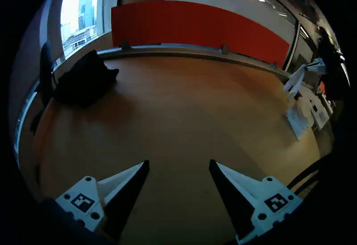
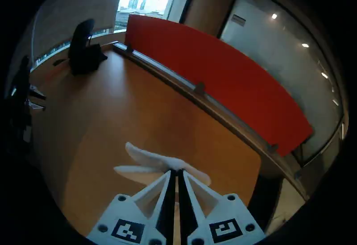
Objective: Fold towel
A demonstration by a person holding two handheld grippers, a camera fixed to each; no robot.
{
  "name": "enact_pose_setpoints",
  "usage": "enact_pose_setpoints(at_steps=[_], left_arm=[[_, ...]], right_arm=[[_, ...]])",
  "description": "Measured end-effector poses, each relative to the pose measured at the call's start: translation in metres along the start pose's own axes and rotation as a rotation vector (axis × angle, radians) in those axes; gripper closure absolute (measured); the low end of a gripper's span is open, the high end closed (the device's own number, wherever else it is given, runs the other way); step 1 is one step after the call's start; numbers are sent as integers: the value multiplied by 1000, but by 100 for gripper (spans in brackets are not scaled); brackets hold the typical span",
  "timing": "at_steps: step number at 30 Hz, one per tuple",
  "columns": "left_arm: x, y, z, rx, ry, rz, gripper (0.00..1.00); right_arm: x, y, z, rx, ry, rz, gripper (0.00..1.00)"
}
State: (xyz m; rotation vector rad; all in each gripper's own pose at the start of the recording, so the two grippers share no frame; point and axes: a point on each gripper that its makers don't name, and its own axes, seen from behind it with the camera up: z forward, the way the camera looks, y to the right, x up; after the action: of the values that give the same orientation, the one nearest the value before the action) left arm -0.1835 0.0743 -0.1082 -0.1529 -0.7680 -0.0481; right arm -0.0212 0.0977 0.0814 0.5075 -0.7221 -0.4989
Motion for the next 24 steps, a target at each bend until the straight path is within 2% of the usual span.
enact_pose_setpoints(at_steps=[11,18,24], left_arm=[[5,11,3,-5,-4,22,0],[7,16,5,-12,-9,36,0],[8,22,5,-22,-9,44,0]], right_arm=[[-21,34,-22,-45,-14,27,96],[-35,40,-36,-57,-17,42,96],[-59,41,-52,-70,-32,65,96]])
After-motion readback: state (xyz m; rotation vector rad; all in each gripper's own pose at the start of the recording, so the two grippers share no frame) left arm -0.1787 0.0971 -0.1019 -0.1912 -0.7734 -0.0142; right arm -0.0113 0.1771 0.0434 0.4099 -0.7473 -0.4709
